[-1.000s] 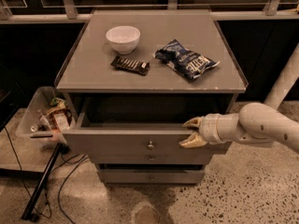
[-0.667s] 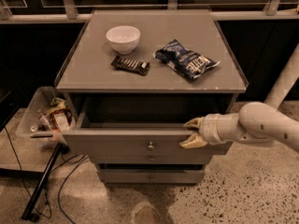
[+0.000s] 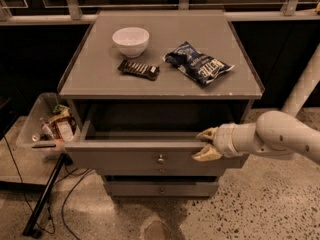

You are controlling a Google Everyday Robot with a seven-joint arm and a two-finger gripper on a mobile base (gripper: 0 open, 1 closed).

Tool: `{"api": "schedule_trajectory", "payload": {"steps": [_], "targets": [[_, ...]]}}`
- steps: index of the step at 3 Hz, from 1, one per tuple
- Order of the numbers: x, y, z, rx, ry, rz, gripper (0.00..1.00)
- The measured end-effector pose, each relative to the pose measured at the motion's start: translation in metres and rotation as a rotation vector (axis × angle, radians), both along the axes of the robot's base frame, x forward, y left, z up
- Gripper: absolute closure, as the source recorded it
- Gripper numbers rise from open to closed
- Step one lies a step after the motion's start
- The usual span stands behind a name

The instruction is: Open top drawer

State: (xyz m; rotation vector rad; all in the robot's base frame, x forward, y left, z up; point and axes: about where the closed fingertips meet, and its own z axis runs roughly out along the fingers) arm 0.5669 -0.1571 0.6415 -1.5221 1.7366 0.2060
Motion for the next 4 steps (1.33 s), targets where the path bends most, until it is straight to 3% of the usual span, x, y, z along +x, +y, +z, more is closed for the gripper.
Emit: {"api": "schedule_trajectory", "payload": {"steps": [2, 4], "targets": [[-0.0088, 0.0004, -0.0020, 0.005, 0.008, -0.021, 1.00], [-0.0088, 0.0005, -0.0019, 0.005, 0.008, -0.021, 0.59]]}}
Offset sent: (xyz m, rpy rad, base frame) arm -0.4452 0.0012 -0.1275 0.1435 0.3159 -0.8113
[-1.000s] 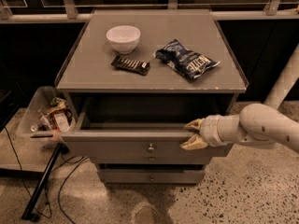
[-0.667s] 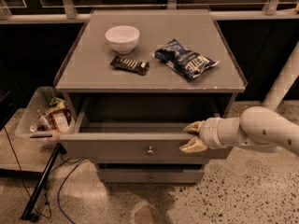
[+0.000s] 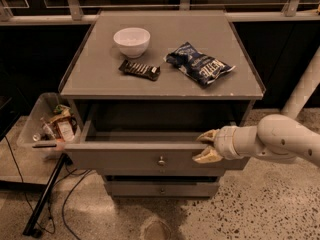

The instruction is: Open top drawer

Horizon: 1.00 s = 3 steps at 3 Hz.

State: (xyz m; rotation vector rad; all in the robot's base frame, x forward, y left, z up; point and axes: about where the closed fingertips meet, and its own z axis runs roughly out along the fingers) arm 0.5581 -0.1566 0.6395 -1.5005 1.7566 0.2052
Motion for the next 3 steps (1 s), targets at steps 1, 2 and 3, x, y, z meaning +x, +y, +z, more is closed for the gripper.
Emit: {"api": "schedule_trajectory", "payload": {"steps": [1, 2, 3], "targets": [[0.0000, 0.0001, 0.0000, 0.000, 0.000, 0.000, 0.36], [0.0000, 0.0001, 0.0000, 0.000, 0.000, 0.000, 0.38], [-0.0004, 0.0003, -0.0001, -0.001, 0.000, 0.001, 0.61]]}}
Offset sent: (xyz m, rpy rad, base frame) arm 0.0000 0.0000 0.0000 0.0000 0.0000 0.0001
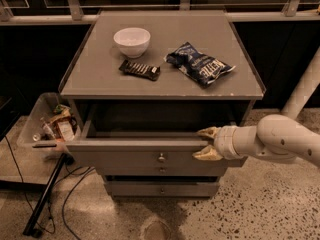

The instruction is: Open top drawer

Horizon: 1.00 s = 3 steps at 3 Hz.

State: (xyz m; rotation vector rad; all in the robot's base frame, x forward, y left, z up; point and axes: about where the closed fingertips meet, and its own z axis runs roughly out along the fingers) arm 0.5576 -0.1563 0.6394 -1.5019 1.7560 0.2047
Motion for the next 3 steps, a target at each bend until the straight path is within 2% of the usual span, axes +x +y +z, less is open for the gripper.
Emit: {"api": "schedule_trajectory", "payload": {"steps": [1, 2, 3], "targets": [[-0.0092, -0.0045, 0.0004, -0.010, -0.003, 0.000, 0.85], [-0.0092, -0.0045, 0.0032, -0.010, -0.003, 0.000, 1.00], [-0.0156, -0.0063, 0.0022, -0.007, -0.004, -0.005, 1.00]]}}
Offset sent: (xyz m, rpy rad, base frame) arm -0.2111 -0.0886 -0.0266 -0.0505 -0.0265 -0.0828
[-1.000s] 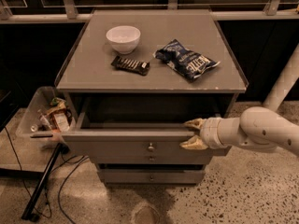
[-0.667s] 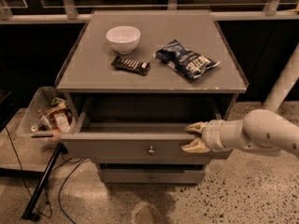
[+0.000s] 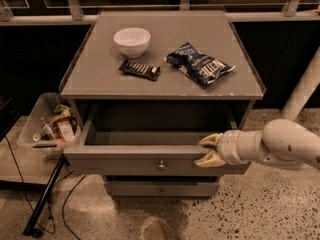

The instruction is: Open top drawer

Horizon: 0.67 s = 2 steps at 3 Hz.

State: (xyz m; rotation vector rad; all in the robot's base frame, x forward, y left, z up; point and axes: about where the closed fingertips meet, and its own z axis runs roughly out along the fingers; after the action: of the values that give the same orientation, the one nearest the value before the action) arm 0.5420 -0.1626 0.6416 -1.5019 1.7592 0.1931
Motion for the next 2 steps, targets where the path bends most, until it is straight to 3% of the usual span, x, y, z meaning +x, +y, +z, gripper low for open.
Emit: {"api": "schedule_trajectory", "payload": {"steps": [1, 2], "targets": [[0.0000, 0.0000, 0.0013, 0.000, 0.000, 0.000, 1.00], [0.0000, 0.0001, 0.0012, 0.000, 0.000, 0.000, 0.82]]}}
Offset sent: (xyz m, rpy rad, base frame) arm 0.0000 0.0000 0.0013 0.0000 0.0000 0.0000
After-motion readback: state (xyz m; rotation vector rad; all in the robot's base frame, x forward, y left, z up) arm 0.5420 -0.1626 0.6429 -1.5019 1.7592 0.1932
